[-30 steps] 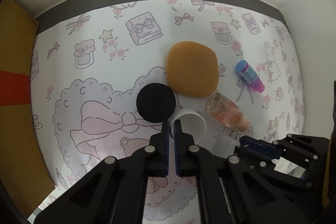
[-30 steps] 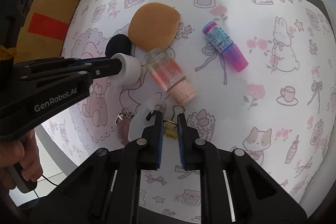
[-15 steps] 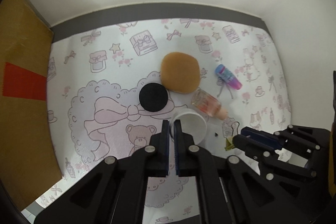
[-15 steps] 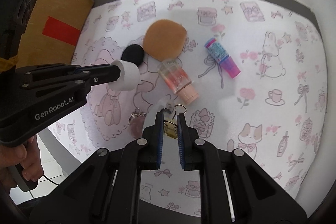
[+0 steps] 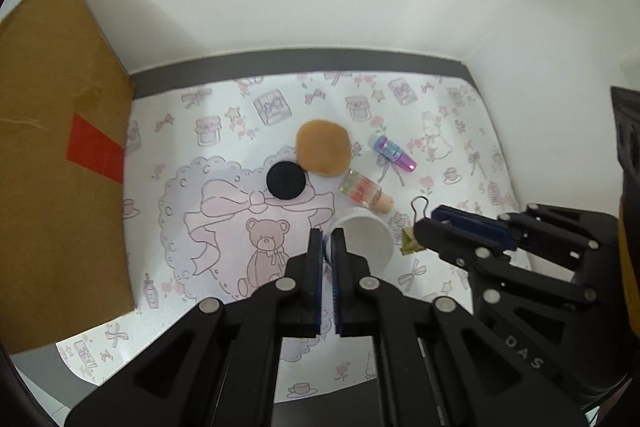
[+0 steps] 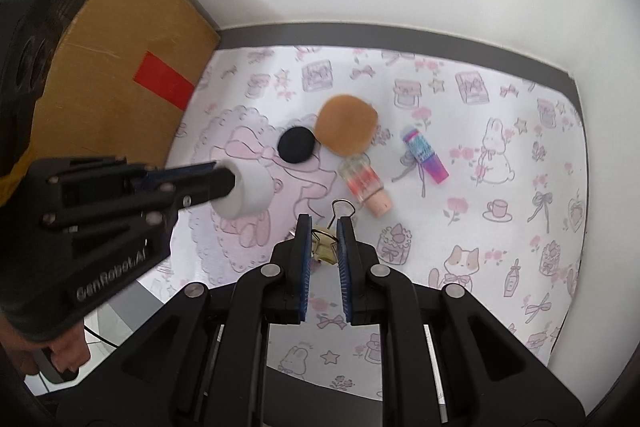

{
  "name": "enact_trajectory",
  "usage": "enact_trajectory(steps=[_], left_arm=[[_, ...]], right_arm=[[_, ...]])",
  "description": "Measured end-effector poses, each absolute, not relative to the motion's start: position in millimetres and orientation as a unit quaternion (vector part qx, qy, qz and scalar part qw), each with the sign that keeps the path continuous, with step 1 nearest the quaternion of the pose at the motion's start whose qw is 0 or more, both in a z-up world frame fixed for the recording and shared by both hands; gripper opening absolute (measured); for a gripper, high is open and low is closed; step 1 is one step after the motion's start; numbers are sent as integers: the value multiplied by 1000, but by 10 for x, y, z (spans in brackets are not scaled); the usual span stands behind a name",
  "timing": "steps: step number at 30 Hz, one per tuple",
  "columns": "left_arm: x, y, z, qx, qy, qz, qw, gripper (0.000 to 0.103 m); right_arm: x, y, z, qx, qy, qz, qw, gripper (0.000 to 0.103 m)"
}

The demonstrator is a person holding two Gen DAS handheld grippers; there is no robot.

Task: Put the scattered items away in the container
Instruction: 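Carry the white jar with the left tool while the right tool carries the clip to the box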

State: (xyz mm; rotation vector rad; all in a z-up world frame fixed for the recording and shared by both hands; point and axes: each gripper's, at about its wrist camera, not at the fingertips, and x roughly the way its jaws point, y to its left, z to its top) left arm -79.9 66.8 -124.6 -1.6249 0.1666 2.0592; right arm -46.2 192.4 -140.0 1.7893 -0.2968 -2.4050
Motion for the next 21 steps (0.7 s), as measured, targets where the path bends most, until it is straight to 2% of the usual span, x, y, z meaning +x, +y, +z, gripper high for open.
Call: enact_trajectory(steps=[21], left_arm=[[-833,73,-301,-521,-3,825,218,4]], right_arm=[[-668,1449,-352,510,-68,-850,108,13]])
